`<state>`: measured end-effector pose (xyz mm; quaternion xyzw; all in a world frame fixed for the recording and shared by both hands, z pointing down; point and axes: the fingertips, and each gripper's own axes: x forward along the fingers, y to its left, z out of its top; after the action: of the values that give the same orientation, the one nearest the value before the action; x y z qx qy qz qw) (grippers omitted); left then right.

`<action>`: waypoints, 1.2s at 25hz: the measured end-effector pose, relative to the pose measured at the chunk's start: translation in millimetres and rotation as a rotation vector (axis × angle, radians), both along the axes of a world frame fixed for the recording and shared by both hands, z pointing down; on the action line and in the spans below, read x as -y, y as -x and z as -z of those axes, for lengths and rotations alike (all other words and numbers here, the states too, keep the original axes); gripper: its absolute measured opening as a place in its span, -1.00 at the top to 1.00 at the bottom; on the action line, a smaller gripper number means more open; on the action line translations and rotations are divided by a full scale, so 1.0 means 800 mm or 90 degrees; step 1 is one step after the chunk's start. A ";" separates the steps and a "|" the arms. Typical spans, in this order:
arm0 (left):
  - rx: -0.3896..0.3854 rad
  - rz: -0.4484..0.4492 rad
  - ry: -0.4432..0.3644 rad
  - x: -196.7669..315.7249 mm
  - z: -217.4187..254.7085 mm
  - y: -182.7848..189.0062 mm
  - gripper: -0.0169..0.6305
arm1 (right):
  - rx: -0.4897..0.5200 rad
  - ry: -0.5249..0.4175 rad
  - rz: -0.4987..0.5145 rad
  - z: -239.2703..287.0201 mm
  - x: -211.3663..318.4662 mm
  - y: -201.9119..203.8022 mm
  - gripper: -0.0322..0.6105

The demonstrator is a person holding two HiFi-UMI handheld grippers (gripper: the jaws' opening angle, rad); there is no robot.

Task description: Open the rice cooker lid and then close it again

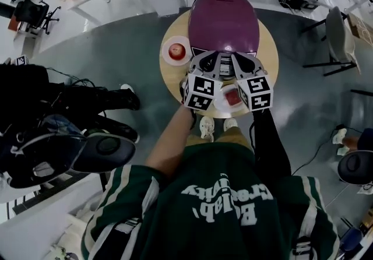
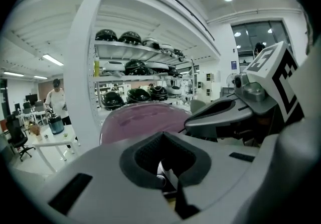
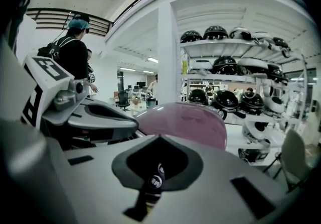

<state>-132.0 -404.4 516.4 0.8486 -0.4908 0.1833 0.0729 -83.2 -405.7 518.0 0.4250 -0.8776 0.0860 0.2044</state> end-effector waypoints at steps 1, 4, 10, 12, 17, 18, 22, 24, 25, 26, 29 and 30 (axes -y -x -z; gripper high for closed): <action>0.003 -0.002 0.003 0.003 -0.002 0.000 0.95 | 0.000 0.002 -0.002 0.000 0.004 0.001 0.89; -0.001 -0.008 0.003 0.013 -0.006 0.001 0.95 | 0.003 0.007 -0.007 -0.001 0.014 0.002 0.89; -0.018 -0.004 0.004 0.010 -0.011 0.002 0.95 | -0.009 -0.020 -0.035 -0.005 0.008 0.002 0.89; -0.011 0.000 0.000 0.007 -0.014 0.001 0.95 | -0.002 -0.025 -0.039 -0.007 0.007 0.001 0.89; -0.019 0.000 -0.005 0.010 -0.011 0.003 0.95 | 0.013 -0.019 -0.045 -0.007 0.008 0.000 0.89; -0.022 -0.001 -0.001 0.009 -0.013 0.002 0.95 | 0.013 -0.018 -0.046 -0.008 0.008 -0.001 0.89; -0.033 -0.002 0.002 0.010 -0.013 0.001 0.95 | 0.016 -0.017 -0.043 -0.006 0.009 -0.002 0.89; -0.035 -0.001 0.004 0.013 -0.009 -0.002 0.95 | 0.016 -0.016 -0.043 -0.003 0.013 -0.005 0.89; -0.036 -0.001 0.008 0.015 -0.007 -0.003 0.95 | 0.017 -0.015 -0.043 -0.002 0.015 -0.005 0.89; -0.038 -0.001 0.011 0.016 -0.006 -0.003 0.95 | 0.017 -0.013 -0.043 0.000 0.016 -0.005 0.89; -0.041 0.001 0.014 0.017 -0.005 -0.001 0.95 | 0.016 -0.013 -0.043 0.001 0.016 -0.003 0.89; -0.043 0.003 0.014 0.017 -0.005 0.000 0.95 | 0.016 -0.013 -0.042 0.001 0.016 -0.003 0.89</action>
<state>-131.6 -417.9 520.4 0.8524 -0.4878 0.1602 0.0992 -80.9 -418.6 517.3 0.4549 -0.8663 0.0888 0.1862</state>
